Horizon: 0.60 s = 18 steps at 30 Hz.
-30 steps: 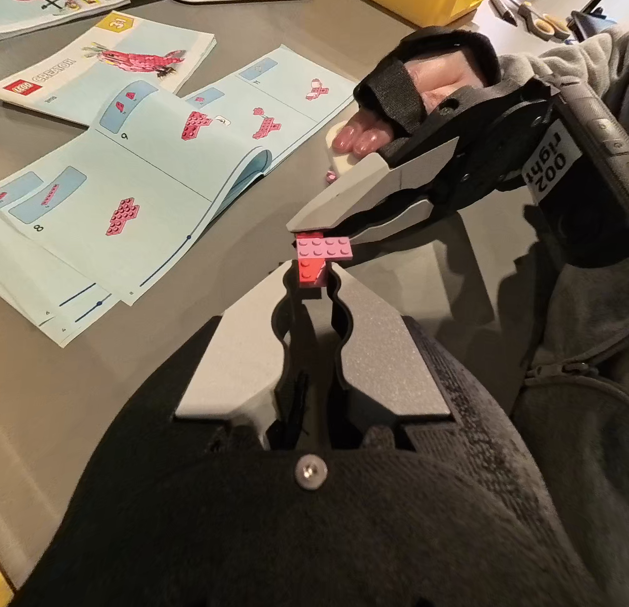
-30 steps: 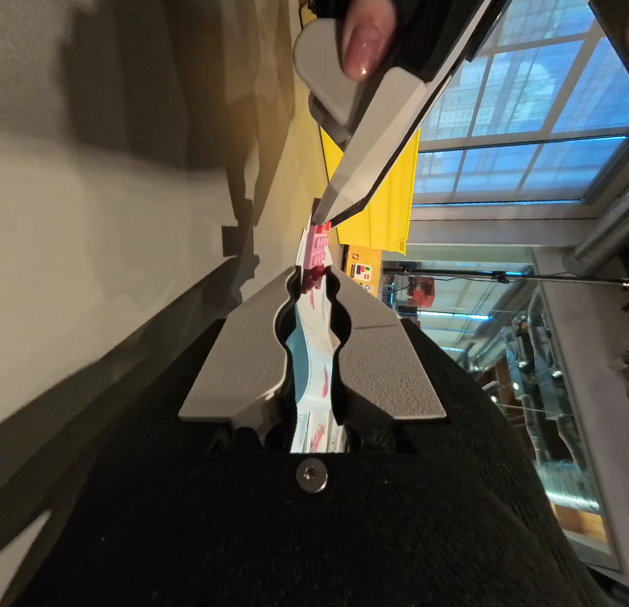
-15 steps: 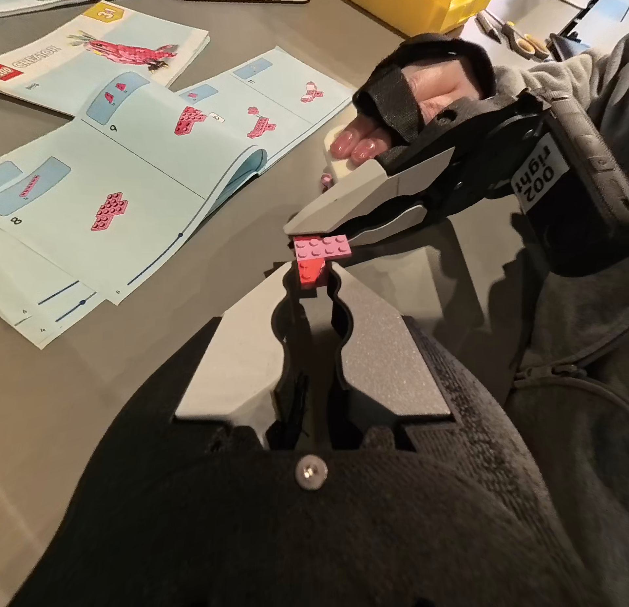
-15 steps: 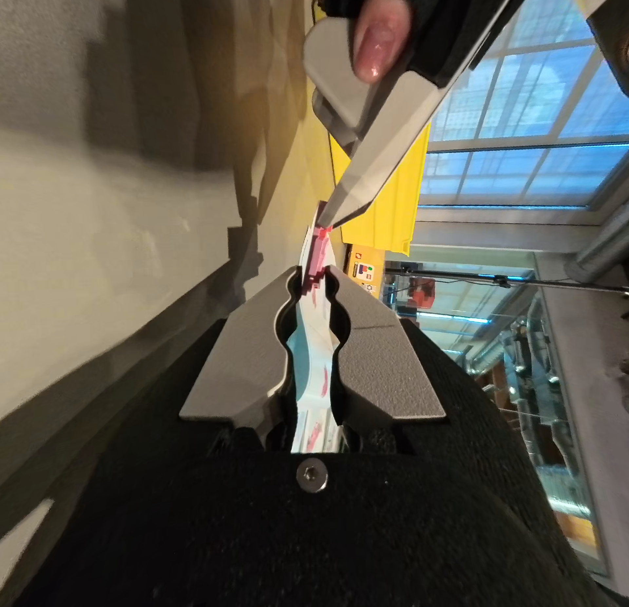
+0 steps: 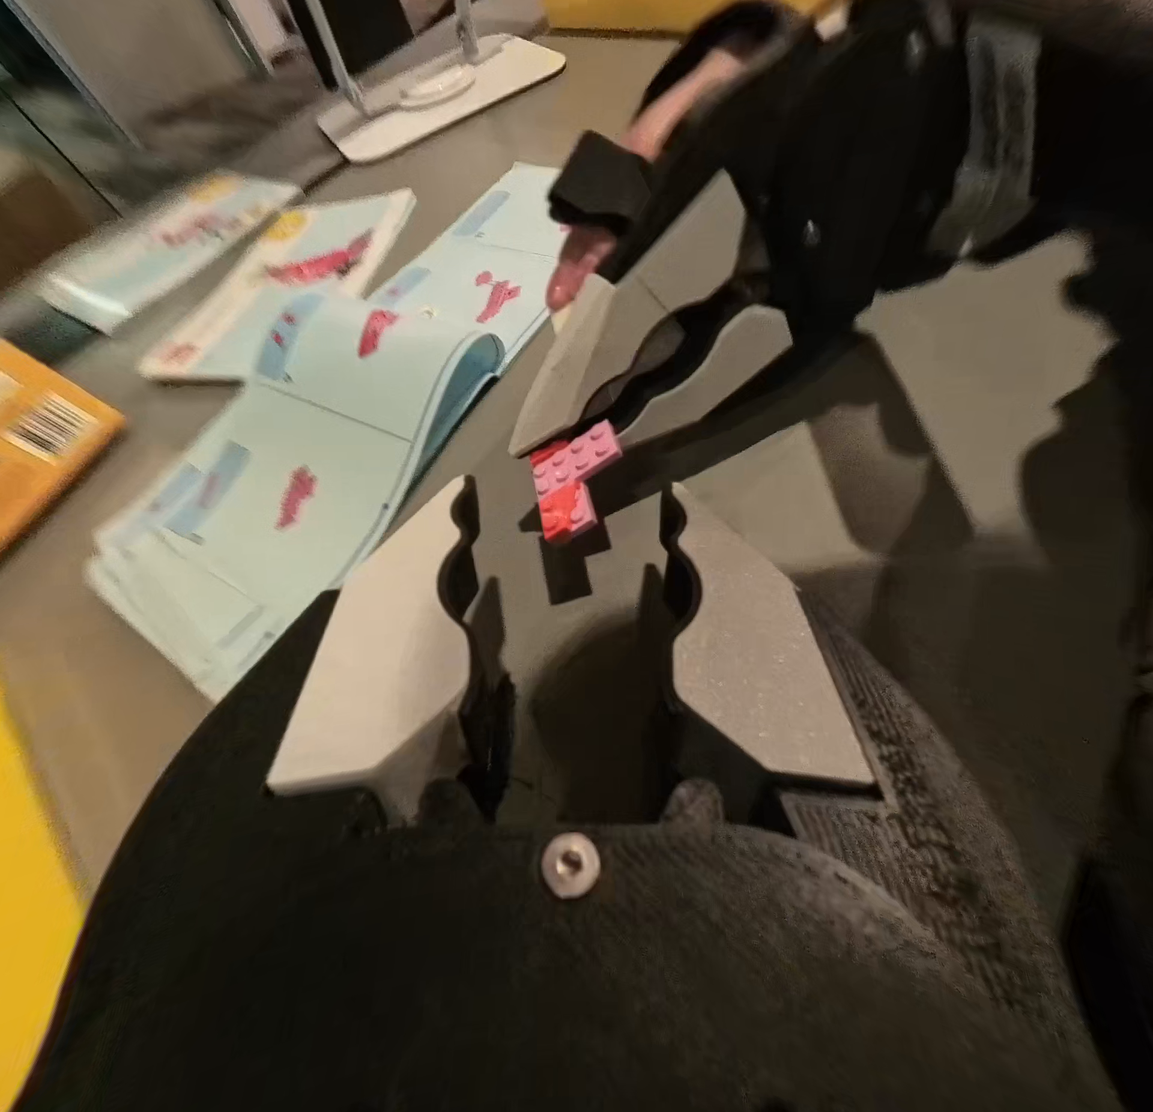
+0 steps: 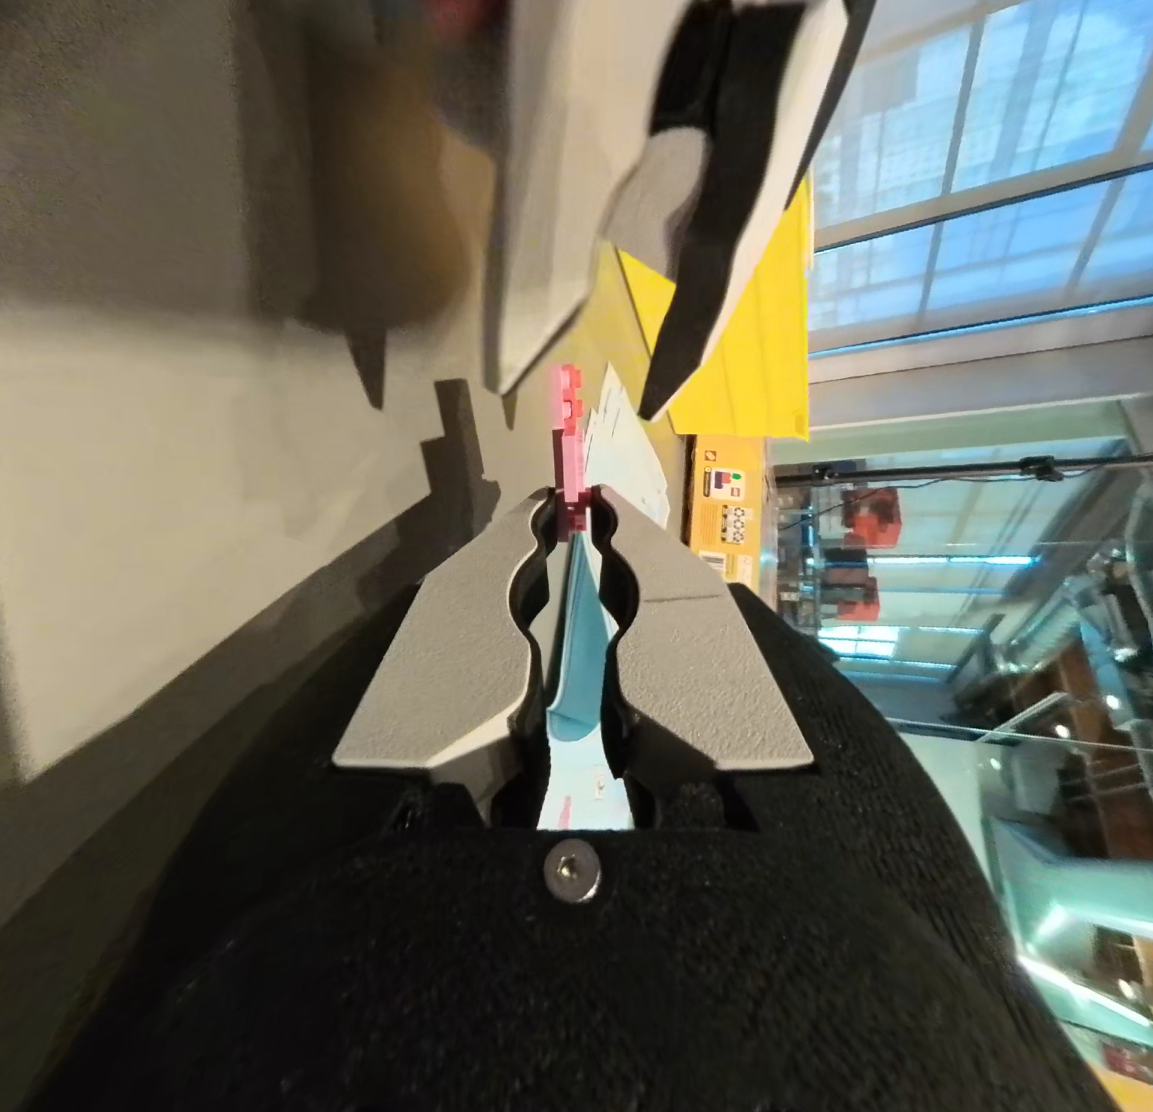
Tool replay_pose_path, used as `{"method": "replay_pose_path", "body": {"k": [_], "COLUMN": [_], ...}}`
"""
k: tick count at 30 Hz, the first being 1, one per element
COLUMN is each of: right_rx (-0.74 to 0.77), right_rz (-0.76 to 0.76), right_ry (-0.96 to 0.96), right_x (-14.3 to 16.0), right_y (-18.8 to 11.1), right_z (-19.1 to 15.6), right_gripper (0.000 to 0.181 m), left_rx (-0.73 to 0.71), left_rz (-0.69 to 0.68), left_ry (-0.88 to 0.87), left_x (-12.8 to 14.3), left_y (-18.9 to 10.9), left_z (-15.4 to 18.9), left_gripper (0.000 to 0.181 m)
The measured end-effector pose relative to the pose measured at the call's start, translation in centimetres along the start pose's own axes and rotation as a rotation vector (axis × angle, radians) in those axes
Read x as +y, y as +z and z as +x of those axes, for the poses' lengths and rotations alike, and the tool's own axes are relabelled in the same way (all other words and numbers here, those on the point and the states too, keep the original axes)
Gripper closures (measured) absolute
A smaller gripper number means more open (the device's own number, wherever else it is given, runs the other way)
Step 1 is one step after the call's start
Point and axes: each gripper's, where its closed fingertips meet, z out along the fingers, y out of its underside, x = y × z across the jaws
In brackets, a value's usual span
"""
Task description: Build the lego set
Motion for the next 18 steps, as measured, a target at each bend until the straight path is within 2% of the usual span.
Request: {"method": "replay_pose_path", "body": {"k": [3, 6, 7, 13, 18], "right_rx": [-0.003, -0.011, -0.013, -0.047, -0.042], "right_rz": [0.013, 0.024, 0.029, 0.060, 0.073], "right_ry": [0.027, 0.038, 0.041, 0.061, 0.027], "right_x": [-0.1, -0.4, -0.5, -0.8, -1.0], "right_y": [-0.2, -0.2, -0.3, -0.4, -0.4], "right_z": [0.1, 0.0, 0.0, -0.5, -1.0], "right_gripper": [0.173, 0.173, 0.173, 0.173, 0.172], "left_rx": [-0.152, -0.267, -0.294, -0.314, -0.291], "left_rz": [-0.050, -0.051, -0.047, -0.048, -0.038], "left_ry": [0.314, 0.492, 0.537, 0.649, 0.657], "left_x": [0.6, 0.5, 0.3, 0.2, 0.5], "left_y": [0.4, 0.7, 0.6, 0.6, 0.6], "left_z": [-0.1, -0.3, -0.3, 0.0, 0.4], "left_gripper": [0.135, 0.166, 0.167, 0.175, 0.175]}}
